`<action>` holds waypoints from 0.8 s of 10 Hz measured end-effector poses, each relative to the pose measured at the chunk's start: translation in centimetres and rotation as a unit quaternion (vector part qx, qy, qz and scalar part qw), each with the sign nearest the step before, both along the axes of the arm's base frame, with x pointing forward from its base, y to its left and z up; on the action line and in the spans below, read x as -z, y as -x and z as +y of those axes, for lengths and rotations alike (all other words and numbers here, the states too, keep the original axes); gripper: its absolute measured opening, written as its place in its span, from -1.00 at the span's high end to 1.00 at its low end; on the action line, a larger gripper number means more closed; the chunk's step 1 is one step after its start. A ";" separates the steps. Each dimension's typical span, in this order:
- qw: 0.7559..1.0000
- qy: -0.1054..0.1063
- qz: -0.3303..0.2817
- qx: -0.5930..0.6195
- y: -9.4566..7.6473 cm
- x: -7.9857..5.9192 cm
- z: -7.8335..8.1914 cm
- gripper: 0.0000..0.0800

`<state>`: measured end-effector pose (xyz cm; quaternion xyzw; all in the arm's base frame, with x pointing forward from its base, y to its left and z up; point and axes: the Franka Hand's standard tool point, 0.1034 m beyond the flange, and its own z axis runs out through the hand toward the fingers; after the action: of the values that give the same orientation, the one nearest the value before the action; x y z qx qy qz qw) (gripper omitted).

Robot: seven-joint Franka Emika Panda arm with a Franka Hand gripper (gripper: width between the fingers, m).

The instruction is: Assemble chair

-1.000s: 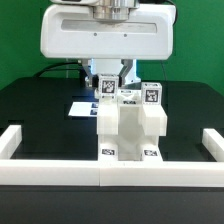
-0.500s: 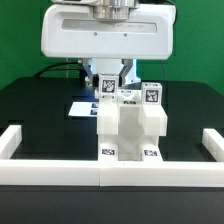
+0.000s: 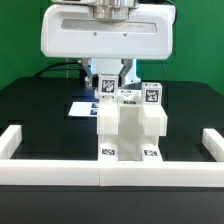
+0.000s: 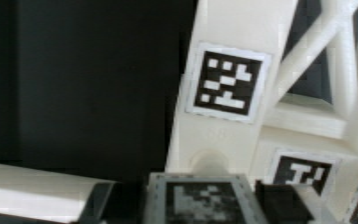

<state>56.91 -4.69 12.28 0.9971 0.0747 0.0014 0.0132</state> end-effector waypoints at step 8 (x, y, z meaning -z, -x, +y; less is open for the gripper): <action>1.000 -0.003 0.007 0.020 0.6 0.3 0.1 0.28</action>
Offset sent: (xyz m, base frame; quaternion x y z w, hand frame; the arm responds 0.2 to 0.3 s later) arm -0.0006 0.0090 0.0051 0.0267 -0.0230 0.0184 0.9992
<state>56.28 -4.60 11.95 0.9984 0.0550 -0.0052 0.0094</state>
